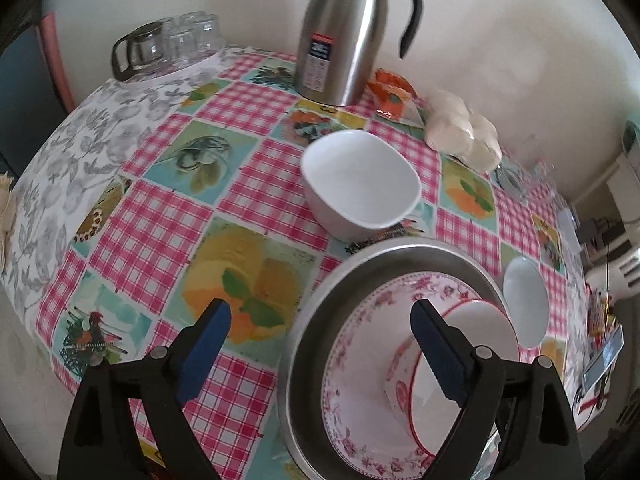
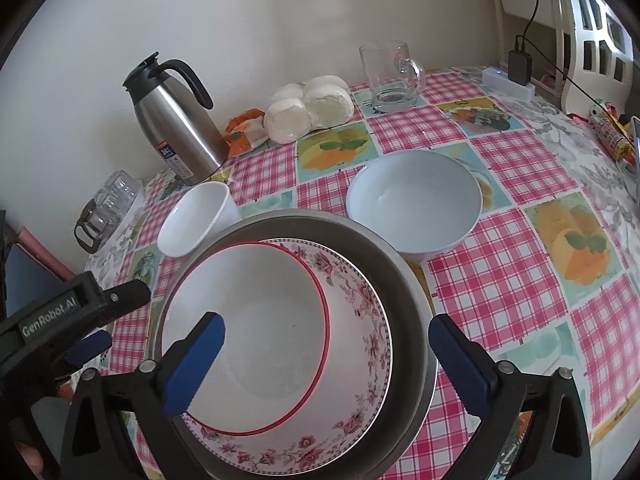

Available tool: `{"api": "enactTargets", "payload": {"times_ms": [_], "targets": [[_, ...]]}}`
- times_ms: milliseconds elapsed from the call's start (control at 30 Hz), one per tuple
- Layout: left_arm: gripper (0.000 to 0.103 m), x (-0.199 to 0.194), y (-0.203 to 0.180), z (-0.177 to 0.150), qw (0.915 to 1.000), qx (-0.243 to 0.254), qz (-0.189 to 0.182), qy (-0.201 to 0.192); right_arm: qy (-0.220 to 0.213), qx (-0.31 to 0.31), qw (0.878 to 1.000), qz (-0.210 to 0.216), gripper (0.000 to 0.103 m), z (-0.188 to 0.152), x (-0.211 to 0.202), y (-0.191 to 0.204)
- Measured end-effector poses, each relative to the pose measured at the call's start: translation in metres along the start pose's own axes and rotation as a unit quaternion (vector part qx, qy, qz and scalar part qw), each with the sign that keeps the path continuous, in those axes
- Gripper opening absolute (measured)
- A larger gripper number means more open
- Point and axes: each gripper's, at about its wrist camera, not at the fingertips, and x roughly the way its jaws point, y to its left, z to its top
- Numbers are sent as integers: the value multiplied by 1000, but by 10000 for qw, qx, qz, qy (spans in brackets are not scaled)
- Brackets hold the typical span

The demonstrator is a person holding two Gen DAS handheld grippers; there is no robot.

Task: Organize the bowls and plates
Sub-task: 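Lower the bowl onto the floral plate and open both grippers, then move both tools toward the white square bowl beside the basin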

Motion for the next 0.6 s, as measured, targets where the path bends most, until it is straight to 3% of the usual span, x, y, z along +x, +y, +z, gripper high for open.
{"api": "enactTargets", "payload": {"times_ms": [600], "targets": [[92, -3, 55, 14, 9964, -764, 341, -103, -641, -308, 9974, 145, 103, 0, -21, 33]]}}
